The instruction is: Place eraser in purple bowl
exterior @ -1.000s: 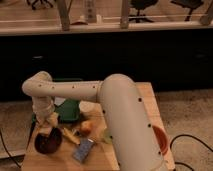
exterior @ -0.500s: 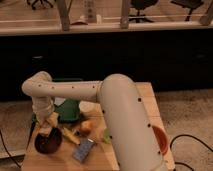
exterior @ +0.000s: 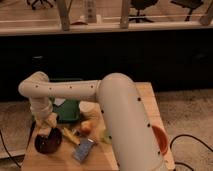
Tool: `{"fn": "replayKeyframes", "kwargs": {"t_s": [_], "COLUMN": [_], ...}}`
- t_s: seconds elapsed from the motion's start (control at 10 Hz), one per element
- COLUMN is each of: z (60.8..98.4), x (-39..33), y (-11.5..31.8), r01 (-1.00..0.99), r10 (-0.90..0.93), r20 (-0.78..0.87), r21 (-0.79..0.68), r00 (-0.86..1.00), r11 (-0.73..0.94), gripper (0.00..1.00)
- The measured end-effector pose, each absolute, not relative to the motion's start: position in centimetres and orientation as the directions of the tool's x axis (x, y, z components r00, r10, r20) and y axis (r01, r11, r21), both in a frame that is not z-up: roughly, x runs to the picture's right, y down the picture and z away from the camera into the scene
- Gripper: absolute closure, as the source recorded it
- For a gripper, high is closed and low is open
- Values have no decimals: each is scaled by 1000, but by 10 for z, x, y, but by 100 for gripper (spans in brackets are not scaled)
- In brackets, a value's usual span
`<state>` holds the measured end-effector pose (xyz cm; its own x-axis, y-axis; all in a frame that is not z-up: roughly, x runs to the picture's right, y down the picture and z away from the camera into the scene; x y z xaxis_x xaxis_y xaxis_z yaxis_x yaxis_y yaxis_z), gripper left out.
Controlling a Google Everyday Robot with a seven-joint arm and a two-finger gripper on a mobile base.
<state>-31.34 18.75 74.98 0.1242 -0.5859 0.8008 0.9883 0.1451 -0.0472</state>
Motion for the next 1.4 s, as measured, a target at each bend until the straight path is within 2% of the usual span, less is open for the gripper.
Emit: {"fn": "replayKeyframes", "kwargs": {"t_s": [0.3, 0.4, 0.6, 1.1, 1.2, 1.4], "z": [742, 739, 735, 725, 724, 723], "x": [-313, -314, -314, -314, -313, -313], "y": [193, 195, 196, 205, 207, 208], "r01": [991, 992, 993, 996, 996, 996], "r10": [-595, -596, -597, -597, -596, -595], "r20": [797, 797, 798, 801, 802, 803], "r21": [-37, -27, -13, 11, 12, 14], "r00": [105, 94, 81, 48, 46, 41], "r11": [126, 121, 116, 94, 92, 87], "gripper": [100, 97, 81, 28, 22, 20]}}
